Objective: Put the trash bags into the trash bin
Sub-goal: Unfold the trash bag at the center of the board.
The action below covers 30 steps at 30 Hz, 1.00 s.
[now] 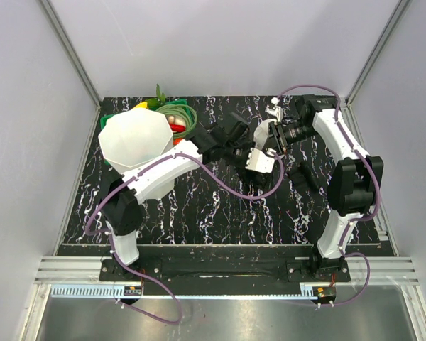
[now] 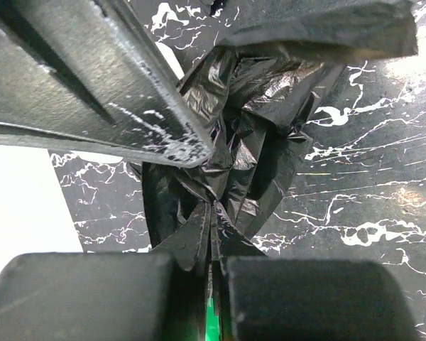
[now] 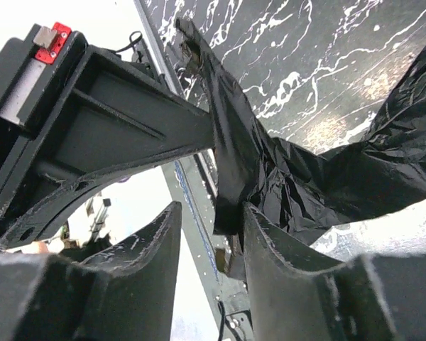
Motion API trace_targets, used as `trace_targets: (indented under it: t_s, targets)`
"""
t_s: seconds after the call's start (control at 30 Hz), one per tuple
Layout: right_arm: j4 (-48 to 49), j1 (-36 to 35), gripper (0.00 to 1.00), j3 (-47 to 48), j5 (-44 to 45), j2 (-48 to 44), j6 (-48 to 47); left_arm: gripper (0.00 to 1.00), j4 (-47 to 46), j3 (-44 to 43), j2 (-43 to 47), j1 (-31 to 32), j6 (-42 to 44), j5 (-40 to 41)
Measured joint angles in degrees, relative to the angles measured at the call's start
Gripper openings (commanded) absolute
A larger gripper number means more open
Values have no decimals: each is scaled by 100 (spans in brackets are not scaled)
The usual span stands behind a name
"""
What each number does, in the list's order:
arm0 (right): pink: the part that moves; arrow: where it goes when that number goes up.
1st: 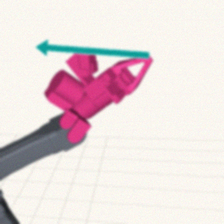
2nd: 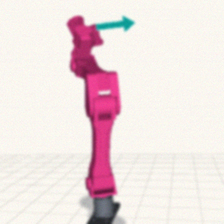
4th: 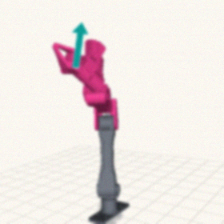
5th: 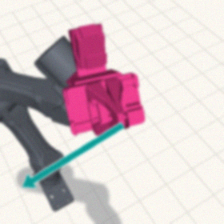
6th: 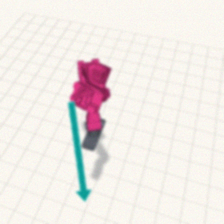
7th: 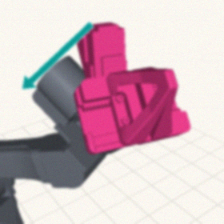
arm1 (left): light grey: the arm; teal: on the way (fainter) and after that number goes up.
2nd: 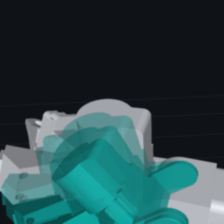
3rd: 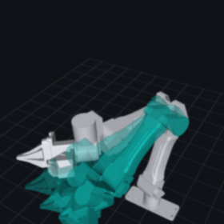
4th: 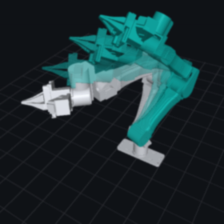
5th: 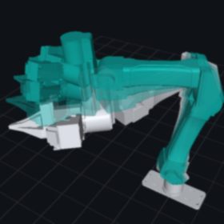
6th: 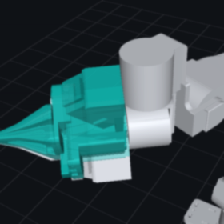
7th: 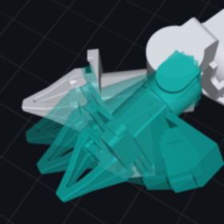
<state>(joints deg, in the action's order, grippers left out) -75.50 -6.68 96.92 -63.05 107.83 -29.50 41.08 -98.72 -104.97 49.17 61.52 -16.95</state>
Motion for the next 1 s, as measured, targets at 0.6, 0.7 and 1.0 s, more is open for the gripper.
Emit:
trace_targets:
  t_s: [0.6,0.7,1.0]
  targets:
    - [286,-66,54,476,717,101,540,0,234,0,37,120,28,48]
    - [286,-149,54,476,754,101,538,0,234,0,37,125,63,76]
    - [356,-402,50,472,944,101,586,0,232,0,37,146,149,118]
